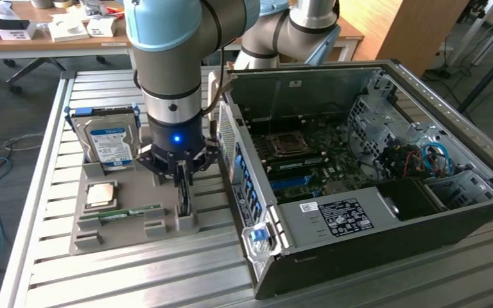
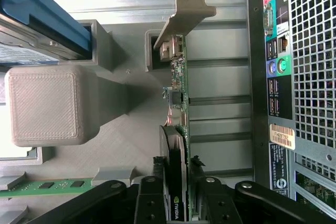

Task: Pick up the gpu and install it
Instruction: 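Pick up the gpu and move the gpu toward the slot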

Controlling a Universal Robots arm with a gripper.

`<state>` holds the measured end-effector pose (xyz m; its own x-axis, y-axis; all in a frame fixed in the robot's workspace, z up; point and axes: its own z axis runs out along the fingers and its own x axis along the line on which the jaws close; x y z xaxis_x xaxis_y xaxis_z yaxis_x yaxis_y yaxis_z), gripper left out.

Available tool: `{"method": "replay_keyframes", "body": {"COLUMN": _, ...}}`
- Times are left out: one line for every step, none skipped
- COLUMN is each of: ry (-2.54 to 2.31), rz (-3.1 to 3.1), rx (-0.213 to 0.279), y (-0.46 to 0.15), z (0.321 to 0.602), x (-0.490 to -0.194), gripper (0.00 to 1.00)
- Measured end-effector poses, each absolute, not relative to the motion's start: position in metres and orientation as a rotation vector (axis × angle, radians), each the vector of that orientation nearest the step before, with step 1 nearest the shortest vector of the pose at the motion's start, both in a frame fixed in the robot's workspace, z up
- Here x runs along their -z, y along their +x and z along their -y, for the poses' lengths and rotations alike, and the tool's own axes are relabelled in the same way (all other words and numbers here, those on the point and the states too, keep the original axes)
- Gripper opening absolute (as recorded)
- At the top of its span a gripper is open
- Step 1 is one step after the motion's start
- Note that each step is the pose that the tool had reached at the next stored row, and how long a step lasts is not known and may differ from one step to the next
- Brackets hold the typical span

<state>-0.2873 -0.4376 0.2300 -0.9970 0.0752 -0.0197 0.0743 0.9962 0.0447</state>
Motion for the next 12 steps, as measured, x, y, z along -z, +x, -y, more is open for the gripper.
{"method": "replay_keyframes", "body": {"ry": 0.117, "rz": -3.117, "rx": -0.069, "y": -0.2872, "z": 0.4376, "x": -0.2300, "gripper": 0.27}}
{"method": "replay_keyframes", "body": {"ry": 0.117, "rz": -3.117, "rx": -0.069, "y": -0.2872, "z": 0.4376, "x": -0.2300, "gripper": 0.27}}
{"method": "replay_keyframes", "body": {"ry": 0.117, "rz": -3.117, "rx": -0.069, "y": -0.2873, "z": 0.4376, "x": -0.2300, "gripper": 0.27}}
{"method": "replay_keyframes", "body": {"ry": 0.117, "rz": -3.117, "rx": -0.069, "y": -0.2873, "z": 0.4376, "x": -0.2300, "gripper": 0.27}}
{"method": "replay_keyframes", "body": {"ry": 0.117, "rz": -3.117, "rx": -0.069, "y": -0.2873, "z": 0.4376, "x": -0.2300, "gripper": 0.27}}
{"method": "replay_keyframes", "body": {"ry": 0.117, "rz": -3.117, "rx": -0.069, "y": -0.2872, "z": 0.4376, "x": -0.2300, "gripper": 0.27}}
{"method": "replay_keyframes", "body": {"ry": 0.117, "rz": -3.117, "rx": -0.069, "y": -0.2873, "z": 0.4376, "x": -0.2300, "gripper": 0.27}}
{"method": "replay_keyframes", "body": {"ry": 0.117, "rz": -3.117, "rx": -0.069, "y": -0.2872, "z": 0.4376, "x": -0.2300, "gripper": 0.27}}
{"method": "replay_keyframes", "body": {"ry": 0.117, "rz": -3.117, "rx": -0.069, "y": -0.2873, "z": 0.4375, "x": -0.2300, "gripper": 0.27}}
{"method": "replay_keyframes", "body": {"ry": 0.117, "rz": -3.117, "rx": -0.069, "y": -0.2872, "z": 0.4376, "x": -0.2300, "gripper": 0.27}}
{"method": "replay_keyframes", "body": {"ry": 0.117, "rz": -3.117, "rx": -0.069, "y": -0.2873, "z": 0.4376, "x": -0.2300, "gripper": 0.27}}
{"method": "replay_keyframes", "body": {"ry": 0.117, "rz": -3.117, "rx": -0.069, "y": -0.2872, "z": 0.4376, "x": -0.2300, "gripper": 0.27}}
